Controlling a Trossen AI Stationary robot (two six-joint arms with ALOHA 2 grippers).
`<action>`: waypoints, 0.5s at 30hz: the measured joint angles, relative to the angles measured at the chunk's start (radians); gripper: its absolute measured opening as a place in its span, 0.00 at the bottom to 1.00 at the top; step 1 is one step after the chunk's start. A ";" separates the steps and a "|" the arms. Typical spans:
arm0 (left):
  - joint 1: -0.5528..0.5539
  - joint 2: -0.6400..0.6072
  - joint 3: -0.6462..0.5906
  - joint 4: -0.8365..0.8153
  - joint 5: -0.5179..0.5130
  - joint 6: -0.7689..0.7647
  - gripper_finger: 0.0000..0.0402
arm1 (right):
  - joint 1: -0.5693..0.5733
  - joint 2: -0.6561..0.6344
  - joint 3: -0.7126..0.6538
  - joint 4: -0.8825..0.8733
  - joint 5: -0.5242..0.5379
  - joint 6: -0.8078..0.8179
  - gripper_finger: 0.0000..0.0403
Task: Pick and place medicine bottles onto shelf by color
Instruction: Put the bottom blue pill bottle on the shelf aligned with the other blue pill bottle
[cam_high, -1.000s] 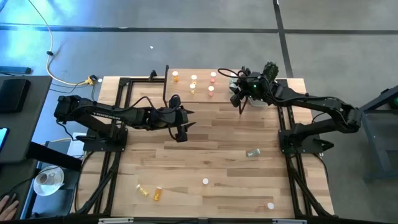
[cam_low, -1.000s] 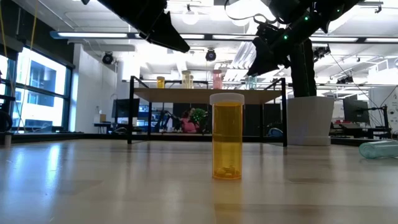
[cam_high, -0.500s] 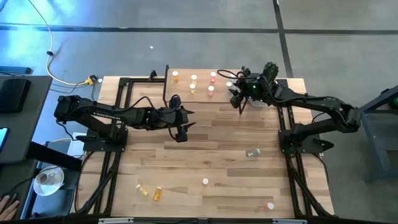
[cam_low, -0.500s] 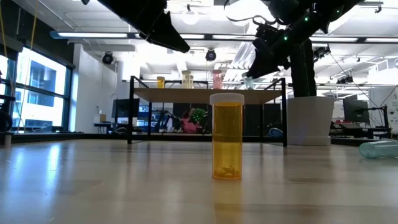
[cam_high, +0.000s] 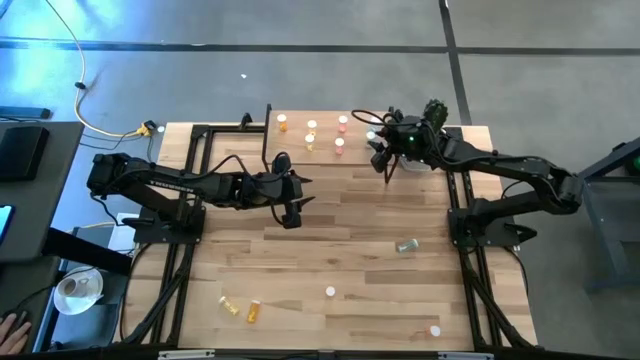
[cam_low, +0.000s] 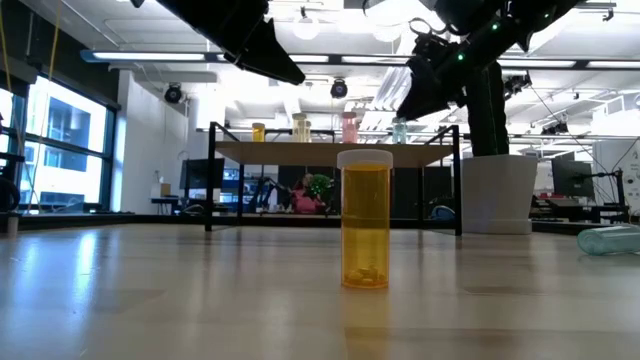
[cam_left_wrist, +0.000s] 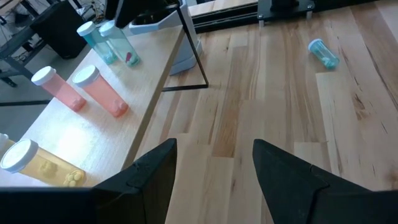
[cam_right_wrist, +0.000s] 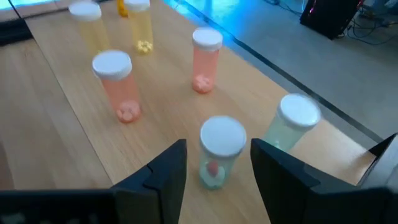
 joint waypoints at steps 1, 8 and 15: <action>0.000 0.000 0.000 0.000 0.000 0.000 0.50 | 0.000 -0.010 0.000 0.000 -0.001 0.001 0.42; 0.000 0.000 0.000 0.000 0.004 0.000 0.50 | 0.026 -0.087 0.001 -0.006 0.000 -0.017 0.42; 0.000 0.000 0.000 0.000 -0.001 0.000 0.50 | 0.065 -0.112 0.024 0.028 -0.001 -0.082 0.42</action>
